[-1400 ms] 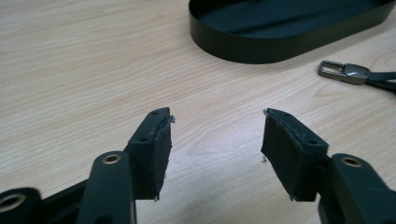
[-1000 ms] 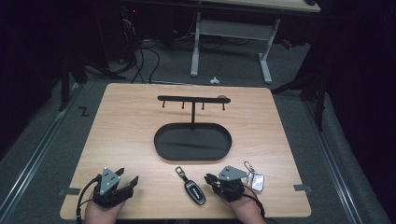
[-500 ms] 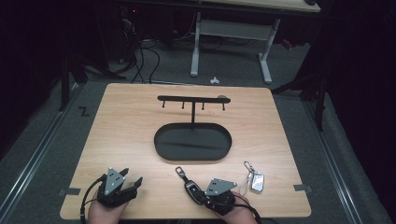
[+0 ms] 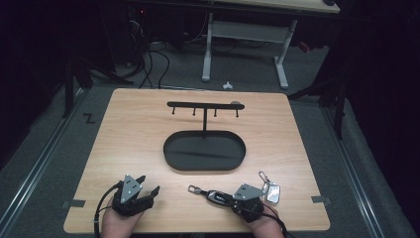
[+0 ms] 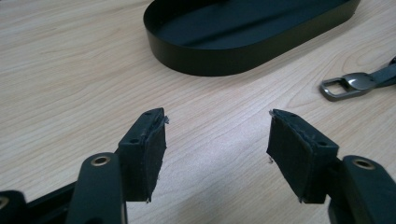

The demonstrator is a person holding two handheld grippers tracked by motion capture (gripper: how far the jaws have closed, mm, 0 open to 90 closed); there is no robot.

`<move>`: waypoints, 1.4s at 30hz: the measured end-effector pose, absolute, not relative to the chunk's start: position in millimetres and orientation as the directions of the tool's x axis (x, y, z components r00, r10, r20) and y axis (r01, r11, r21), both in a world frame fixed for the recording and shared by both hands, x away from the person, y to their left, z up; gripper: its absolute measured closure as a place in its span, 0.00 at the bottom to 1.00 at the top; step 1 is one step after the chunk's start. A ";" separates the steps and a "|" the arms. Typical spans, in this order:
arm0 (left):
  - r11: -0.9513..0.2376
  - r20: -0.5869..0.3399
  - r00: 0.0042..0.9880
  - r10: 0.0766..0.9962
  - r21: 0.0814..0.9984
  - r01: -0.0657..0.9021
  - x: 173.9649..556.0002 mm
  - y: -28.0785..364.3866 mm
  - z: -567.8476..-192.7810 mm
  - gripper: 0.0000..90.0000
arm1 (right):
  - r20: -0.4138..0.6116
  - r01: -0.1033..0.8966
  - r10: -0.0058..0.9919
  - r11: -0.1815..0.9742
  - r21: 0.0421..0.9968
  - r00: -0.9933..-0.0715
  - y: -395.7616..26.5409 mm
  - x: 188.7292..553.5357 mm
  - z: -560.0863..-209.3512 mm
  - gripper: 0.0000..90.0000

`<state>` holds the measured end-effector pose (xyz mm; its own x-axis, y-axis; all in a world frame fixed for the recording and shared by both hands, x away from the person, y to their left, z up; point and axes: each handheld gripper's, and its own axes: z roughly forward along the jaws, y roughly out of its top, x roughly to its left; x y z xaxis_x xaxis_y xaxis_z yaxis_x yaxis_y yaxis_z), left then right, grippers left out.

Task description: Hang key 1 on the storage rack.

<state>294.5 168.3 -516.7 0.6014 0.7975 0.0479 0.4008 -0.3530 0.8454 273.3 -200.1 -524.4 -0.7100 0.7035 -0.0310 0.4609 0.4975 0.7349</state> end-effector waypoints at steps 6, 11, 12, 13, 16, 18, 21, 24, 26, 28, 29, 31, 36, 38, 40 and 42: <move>-0.364 0.045 0.627 0.778 0.845 0.392 299.6 159.6 -516.3 0.42 | -0.038 0.498 0.760 0.461 0.734 -0.648 -224.7 274.8 -523.5 1.00; -0.374 0.042 0.649 0.760 0.844 0.385 304.5 151.1 -516.7 0.41 | -0.036 0.527 0.803 0.424 0.737 -0.595 -243.0 273.9 -522.9 1.00; -0.377 0.042 0.652 0.757 0.844 0.383 305.5 149.3 -516.9 0.41 | -0.033 0.538 0.815 0.412 0.736 -0.579 -246.9 273.6 -522.6 1.00; -0.377 0.042 0.652 0.757 0.844 0.383 305.5 149.3 -516.9 0.41 | -0.033 0.538 0.815 0.412 0.736 -0.579 -246.9 273.6 -522.6 1.00; -0.387 0.047 0.662 0.748 0.841 0.377 307.7 144.6 -516.7 0.41 | -0.032 0.553 0.837 0.388 0.737 -0.546 -258.5 272.8 -522.1 1.00; -0.387 0.046 0.667 0.744 0.843 0.373 308.8 141.6 -516.6 0.41 | -0.029 0.563 0.849 0.375 0.737 -0.527 -264.5 271.4 -521.8 1.00; -0.391 0.049 0.672 0.739 0.843 0.369 310.1 138.5 -516.3 0.41 | -0.027 0.573 0.861 0.361 0.736 -0.507 -271.2 268.9 -521.6 1.00; -0.394 0.050 0.675 0.736 0.842 0.367 310.9 137.1 -516.7 0.41 | -0.022 0.581 0.868 0.351 0.735 -0.496 -275.5 266.8 -521.4 1.00; -0.395 0.051 0.675 0.736 0.842 0.367 310.9 137.3 -516.7 0.41 | -0.023 0.580 0.868 0.351 0.735 -0.496 -277.0 266.6 -521.3 1.00; -0.394 0.050 0.674 0.737 0.842 0.368 310.3 138.3 -516.6 0.41 | -0.021 0.581 0.868 0.350 0.735 -0.496 -276.8 267.2 -521.1 0.99; -0.393 0.050 0.673 0.738 0.842 0.369 310.1 138.8 -516.5 0.41 | -0.021 0.580 0.868 0.350 0.735 -0.497 -276.6 267.5 -520.9 0.99; -0.390 0.049 0.671 0.740 0.844 0.369 309.3 140.5 -516.3 0.41 | -0.027 0.569 0.865 0.353 0.742 -0.501 -274.8 268.1 -519.2 0.97; -0.381 0.043 0.663 0.747 0.846 0.374 306.9 146.2 -515.9 0.41 | -0.023 0.552 0.865 0.341 0.761 -0.502 -272.8 269.6 -513.9 0.91; -0.380 0.044 0.661 0.749 0.846 0.374 306.2 147.0 -515.9 0.41 | -0.023 0.549 0.864 0.341 0.763 -0.504 -272.6 270.2 -513.2 0.90; -0.378 0.044 0.658 0.752 0.847 0.375 304.6 148.9 -515.9 0.41 | -0.018 0.546 0.862 0.337 0.767 -0.507 -271.6 271.3 -511.6 0.86; -0.379 0.046 0.654 0.755 0.845 0.378 303.2 151.2 -516.1 0.41 | -0.020 0.540 0.858 0.341 0.770 -0.513 -270.6 272.6 -510.2 0.83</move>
<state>303.2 151.2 -516.1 0.6544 0.7548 0.0460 0.3777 -0.3789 0.8449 272.6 -270.6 -510.2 -0.5135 0.8579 -0.0199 0.5399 0.3410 0.7695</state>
